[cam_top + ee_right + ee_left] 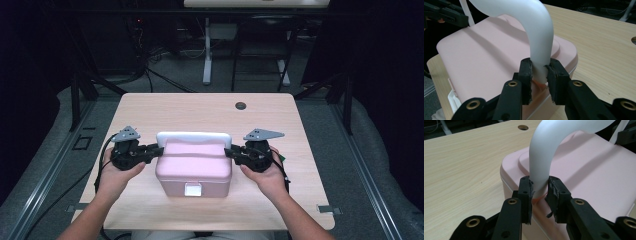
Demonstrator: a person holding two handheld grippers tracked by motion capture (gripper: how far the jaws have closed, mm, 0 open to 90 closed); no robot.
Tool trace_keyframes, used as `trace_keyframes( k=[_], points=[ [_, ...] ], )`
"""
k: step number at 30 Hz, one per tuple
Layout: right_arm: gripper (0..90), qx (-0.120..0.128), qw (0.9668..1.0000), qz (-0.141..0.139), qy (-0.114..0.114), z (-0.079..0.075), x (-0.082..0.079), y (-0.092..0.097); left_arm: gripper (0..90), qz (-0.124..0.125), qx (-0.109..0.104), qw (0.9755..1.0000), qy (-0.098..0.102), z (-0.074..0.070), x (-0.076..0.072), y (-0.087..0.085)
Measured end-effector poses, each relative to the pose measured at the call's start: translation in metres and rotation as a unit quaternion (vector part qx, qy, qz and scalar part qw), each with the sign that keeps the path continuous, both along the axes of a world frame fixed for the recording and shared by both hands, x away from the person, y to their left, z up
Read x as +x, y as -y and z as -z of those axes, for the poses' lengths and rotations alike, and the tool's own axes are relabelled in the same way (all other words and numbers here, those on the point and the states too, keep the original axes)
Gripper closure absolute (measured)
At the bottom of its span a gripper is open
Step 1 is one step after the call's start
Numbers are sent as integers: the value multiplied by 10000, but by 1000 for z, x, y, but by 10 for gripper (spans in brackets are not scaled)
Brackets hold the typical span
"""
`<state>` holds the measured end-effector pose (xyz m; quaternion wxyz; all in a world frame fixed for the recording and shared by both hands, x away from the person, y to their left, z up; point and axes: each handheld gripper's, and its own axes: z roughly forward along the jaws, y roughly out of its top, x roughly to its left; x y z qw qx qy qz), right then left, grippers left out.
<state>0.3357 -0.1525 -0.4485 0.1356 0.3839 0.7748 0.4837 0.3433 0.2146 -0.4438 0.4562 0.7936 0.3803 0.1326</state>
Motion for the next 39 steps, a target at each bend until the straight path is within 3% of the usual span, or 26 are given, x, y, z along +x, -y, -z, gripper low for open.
trace_keyframes(
  k=[5, 16, 28, 39],
  points=[
    [739, 1, 10000, -24, -14, -1, -1, -1, 728, 0, 59, 10000, -33, -2, -1, -1],
    [737, 159, 9999, 21, 16, -15, 8, -4, 729, -53, -137, 9998, -107, -19, 6, -6],
    [740, 195, 9998, 71, -18, -19, 10, -5, 728, -24, -203, 9997, -117, -20, 8, -9],
    [742, 271, 9996, 63, -91, -19, 10, -4, 739, -21, -143, 9999, 5, -19, -6, -22]
  ],
)
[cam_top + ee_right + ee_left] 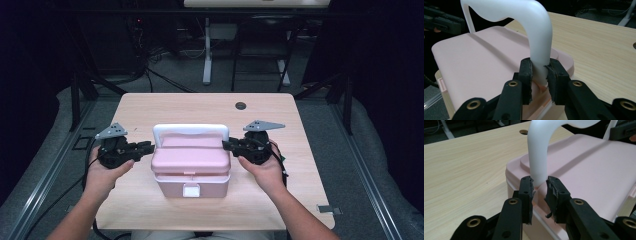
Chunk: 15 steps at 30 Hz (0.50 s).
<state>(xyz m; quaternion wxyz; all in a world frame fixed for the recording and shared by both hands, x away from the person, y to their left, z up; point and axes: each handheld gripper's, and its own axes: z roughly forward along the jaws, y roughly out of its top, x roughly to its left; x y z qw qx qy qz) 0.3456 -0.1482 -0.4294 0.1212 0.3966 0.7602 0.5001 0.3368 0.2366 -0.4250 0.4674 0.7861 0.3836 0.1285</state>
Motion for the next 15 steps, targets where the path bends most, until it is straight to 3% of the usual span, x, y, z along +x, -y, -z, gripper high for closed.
trace_keyframes(
  k=[15],
  points=[
    [742, 85, 9999, 21, -65, -6, 4, 1, 870, 130, 38, 9998, -115, 18, -16, -5]
  ],
)
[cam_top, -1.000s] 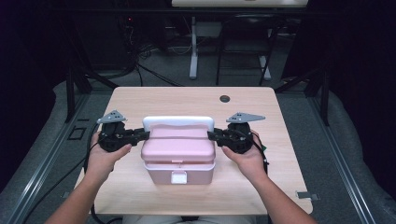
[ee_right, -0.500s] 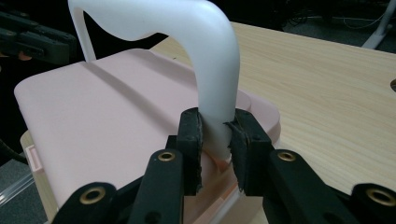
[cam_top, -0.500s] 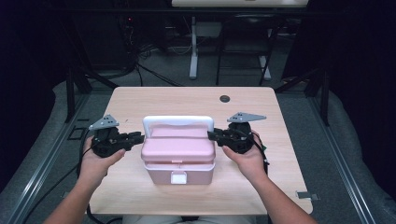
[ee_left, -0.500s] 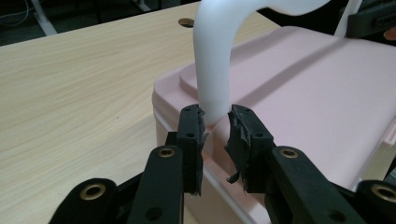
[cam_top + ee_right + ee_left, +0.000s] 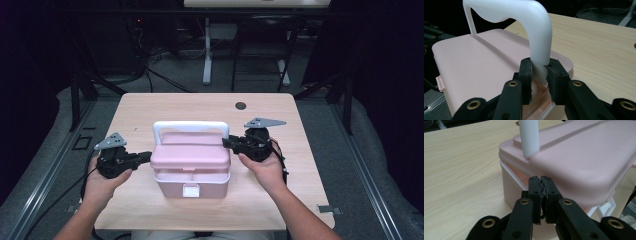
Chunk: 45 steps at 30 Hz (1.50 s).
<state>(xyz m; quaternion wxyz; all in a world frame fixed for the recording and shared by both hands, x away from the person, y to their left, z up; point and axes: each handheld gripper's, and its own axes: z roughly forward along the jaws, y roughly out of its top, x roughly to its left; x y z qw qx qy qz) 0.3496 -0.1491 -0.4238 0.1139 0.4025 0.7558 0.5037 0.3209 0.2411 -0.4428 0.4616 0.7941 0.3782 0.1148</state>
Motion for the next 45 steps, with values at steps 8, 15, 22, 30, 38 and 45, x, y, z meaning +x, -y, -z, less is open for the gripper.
trace_keyframes(
  k=[8, 15, 22, 30, 38, 45],
  points=[
    [742, 16, 10000, 13, -29, -2, 1, 0, 899, 16, -27, 10000, -13, 5, -5, -2],
    [743, 86, 10000, 33, -38, -4, 4, 1, 900, 140, -34, 9998, -102, 11, -6, 1],
    [742, 94, 9999, 34, -49, -4, 5, 1, 900, 317, -47, 9995, -39, 9, -4, 16],
    [741, 127, 9999, 46, -46, -4, 5, 1, 900, 388, -60, 9992, -78, 7, -3, 21],
    [737, 176, 9998, 41, -49, -3, 7, 2, 900, 471, -13, 9989, -78, 6, -1, 29],
    [731, 167, 9998, 70, 41, -4, 4, 6, 900, 453, 26, 9990, -62, 2, -1, 27]
  ],
)
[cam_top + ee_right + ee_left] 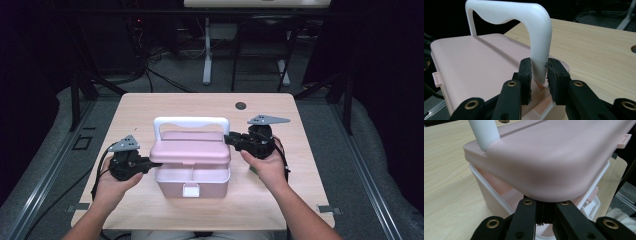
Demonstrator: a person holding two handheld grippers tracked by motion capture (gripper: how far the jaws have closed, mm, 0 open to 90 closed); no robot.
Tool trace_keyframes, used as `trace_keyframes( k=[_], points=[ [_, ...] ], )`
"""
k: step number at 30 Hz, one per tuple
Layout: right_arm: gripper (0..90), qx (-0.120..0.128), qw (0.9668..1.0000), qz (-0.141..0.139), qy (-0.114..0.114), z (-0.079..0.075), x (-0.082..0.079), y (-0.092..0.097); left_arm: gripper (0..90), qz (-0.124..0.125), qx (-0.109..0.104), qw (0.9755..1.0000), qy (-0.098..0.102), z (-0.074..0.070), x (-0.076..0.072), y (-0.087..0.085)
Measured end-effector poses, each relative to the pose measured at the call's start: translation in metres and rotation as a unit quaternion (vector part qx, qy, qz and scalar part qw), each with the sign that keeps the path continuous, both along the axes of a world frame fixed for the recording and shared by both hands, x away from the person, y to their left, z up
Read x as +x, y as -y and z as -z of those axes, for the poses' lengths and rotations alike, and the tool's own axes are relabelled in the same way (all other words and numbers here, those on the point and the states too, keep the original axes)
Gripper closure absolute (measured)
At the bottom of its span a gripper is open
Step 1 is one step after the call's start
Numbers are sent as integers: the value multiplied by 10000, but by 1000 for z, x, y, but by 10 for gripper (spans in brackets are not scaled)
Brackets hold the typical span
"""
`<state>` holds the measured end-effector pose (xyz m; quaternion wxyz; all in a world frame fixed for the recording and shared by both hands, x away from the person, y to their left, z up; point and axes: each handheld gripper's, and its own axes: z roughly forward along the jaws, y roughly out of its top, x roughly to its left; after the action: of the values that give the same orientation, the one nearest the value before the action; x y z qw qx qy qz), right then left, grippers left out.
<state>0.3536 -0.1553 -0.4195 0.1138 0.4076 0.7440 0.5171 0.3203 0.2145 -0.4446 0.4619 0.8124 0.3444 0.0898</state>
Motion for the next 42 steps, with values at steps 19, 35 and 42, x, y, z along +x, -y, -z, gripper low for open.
trace_keyframes(
  k=[19, 35, 42],
  points=[
    [900, -463, 9987, -69, 191, 1, -33, 18, 900, 51, 176, 9998, -75, -23, 13, 1],
    [900, -604, 9970, -492, 7, 26, -49, 3, 900, -37, 211, 9998, -54, -42, 29, 3],
    [900, -740, 9941, -781, -91, 37, -51, -15, 900, -69, 238, 9997, -41, -46, 32, 4]
  ],
)
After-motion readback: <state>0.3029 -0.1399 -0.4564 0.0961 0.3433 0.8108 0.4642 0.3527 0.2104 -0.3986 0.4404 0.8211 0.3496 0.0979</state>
